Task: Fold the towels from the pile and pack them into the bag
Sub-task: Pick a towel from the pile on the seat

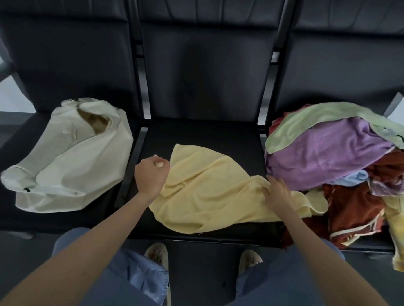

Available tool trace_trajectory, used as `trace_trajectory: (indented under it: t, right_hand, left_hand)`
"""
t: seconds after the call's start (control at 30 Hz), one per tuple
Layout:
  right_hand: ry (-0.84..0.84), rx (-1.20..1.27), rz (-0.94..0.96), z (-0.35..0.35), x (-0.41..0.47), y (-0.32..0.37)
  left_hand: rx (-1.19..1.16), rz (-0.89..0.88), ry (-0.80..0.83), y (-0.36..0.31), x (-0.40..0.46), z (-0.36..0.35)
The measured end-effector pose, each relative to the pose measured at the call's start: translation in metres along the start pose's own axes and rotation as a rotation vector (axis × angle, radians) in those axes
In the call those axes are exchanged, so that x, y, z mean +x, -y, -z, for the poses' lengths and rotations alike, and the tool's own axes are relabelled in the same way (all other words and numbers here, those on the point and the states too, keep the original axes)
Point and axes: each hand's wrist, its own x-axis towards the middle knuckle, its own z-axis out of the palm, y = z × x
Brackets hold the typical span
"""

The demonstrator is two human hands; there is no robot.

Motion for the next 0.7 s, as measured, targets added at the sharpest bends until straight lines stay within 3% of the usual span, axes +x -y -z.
trace_trajectory:
  t: [0.17, 0.23, 0.4, 0.7]
  right_hand:
    - [0.035, -0.047, -0.173, 0.007, 0.012, 0.001]
    - [-0.026, 0.093, -0.160, 0.019, 0.008, 0.006]
    - [-0.074, 0.564, 0.155, 0.055, -0.021, 0.030]
    - [0.081, 0.846, 0.398, 0.099, -0.056, 0.077]
  left_hand:
    - [-0.006, -0.088, -0.030, -0.018, 0.003, -0.009]
    - [-0.069, -0.128, -0.002, -0.027, 0.001, -0.012]
    - [-0.217, -0.203, 0.268, -0.056, -0.014, -0.016]
    - [-0.395, -0.047, 0.472, -0.093, -0.043, -0.027]
